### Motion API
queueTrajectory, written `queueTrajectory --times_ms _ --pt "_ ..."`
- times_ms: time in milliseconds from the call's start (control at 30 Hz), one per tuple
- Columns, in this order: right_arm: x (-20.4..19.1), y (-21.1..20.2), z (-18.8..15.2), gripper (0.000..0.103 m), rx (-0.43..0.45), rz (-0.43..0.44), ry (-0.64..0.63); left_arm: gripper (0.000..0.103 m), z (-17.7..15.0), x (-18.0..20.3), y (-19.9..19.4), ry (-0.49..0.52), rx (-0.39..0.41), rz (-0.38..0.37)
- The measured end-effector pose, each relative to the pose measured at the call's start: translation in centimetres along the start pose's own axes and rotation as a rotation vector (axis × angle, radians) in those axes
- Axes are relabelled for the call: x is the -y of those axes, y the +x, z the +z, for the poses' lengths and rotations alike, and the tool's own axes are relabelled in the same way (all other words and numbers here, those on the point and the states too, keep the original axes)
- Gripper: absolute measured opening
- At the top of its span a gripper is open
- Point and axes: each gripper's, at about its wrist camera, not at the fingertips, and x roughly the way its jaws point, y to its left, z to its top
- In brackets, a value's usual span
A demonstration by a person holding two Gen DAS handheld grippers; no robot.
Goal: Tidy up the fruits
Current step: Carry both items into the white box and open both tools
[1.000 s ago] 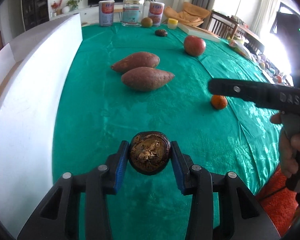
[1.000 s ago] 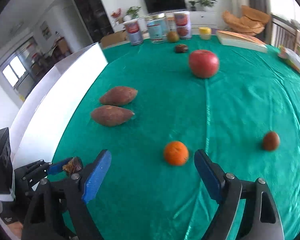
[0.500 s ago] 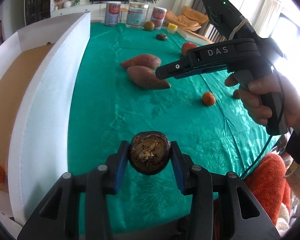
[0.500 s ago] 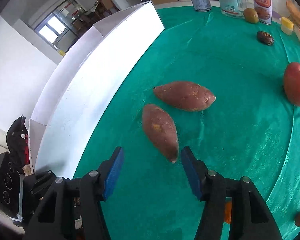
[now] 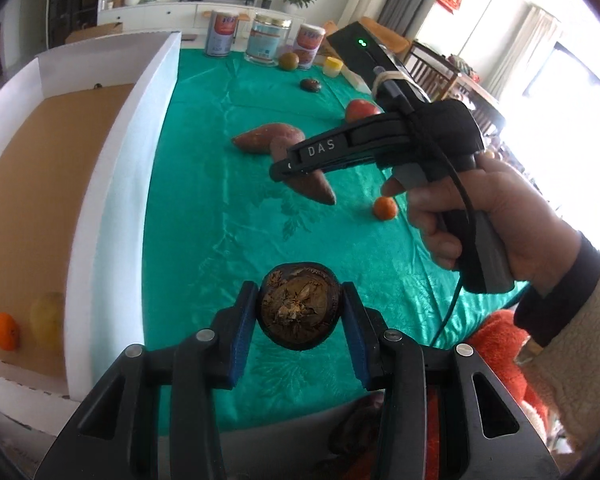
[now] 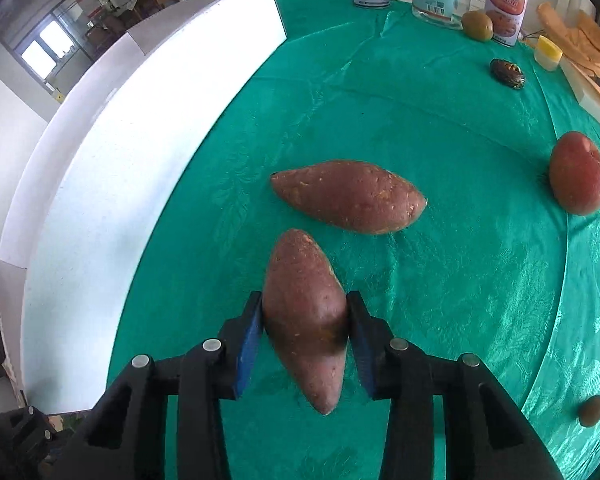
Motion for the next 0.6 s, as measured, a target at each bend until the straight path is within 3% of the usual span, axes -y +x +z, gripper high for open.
queueTrajectory --times_ms 67,133,233,300,433,600 --pt "-1.4 -3.2 -0.4 0.041 0.056 0.075 0.005 0.042 1.3 -0.5 -2.9 -0.027 0.047 -0.047" --pt "-3.8 -6.3 -0.3 0.041 0.116 0.169 -0.009 0.042 2.6 -1.7 -6.0 -0.050 0.121 -0.030" --pt "-8.8 -8.0 1.5 0.041 0.171 0.290 -0.065 0.042 4.3 -5.4 -9.0 -0.118 0.216 0.082" --pt "-12.3 -7.6 2.2 0.041 0.171 0.335 -0.117 0.042 4.9 -8.8 -9.4 -0.194 0.230 0.188" --pt "-17.5 -4.2 2.7 0.041 0.130 0.336 -0.184 0.042 4.6 -15.0 -7.6 -0.313 0.173 0.346" --pt "-20.0 -0.4 2.3 0.041 0.087 0.229 -0.241 0.043 3.4 -17.9 -5.4 -0.363 0.099 0.435"
